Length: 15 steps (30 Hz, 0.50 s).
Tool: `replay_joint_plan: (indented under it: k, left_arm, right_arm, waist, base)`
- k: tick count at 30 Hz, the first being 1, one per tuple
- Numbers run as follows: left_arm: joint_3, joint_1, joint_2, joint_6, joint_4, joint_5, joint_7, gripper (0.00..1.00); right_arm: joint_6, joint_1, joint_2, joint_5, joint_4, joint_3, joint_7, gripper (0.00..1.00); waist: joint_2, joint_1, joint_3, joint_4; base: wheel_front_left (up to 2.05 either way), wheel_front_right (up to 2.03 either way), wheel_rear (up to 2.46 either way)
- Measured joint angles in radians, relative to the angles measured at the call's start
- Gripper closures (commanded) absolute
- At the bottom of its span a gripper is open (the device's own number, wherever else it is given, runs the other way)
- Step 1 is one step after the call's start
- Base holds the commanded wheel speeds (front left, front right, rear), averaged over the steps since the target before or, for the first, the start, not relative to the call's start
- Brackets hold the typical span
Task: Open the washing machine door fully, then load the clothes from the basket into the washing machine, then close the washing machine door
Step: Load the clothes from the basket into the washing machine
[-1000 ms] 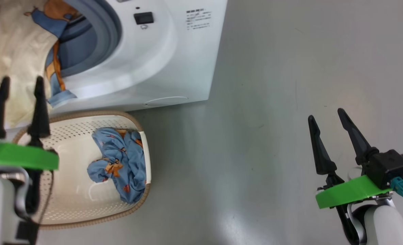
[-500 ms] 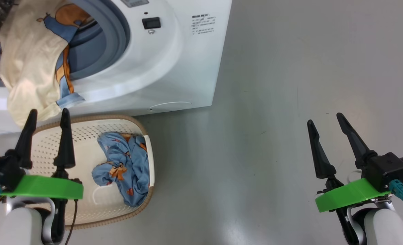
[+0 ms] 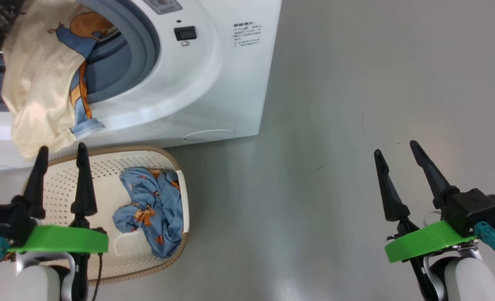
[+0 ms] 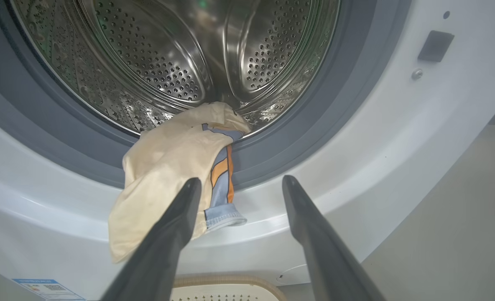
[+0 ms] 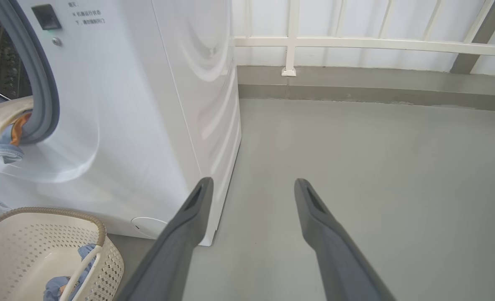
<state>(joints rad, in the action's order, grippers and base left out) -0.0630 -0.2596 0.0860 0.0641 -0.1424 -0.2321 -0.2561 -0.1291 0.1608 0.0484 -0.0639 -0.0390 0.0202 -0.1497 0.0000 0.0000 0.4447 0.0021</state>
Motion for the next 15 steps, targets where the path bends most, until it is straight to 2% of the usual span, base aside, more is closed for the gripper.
replay_joint_plan:
  k: [15]
  left_arm:
    - [-0.034, 0.013, -0.017, 0.012, -0.014, 0.034, 0.000, 0.00]
  right_arm:
    - [0.000, -0.004, 0.000, 0.000, 0.000, -0.006, 0.007, 0.00]
  waist:
    - [0.0000, 0.0000, 0.012, 0.001]
  base:
    - [0.00, 0.00, 0.00]
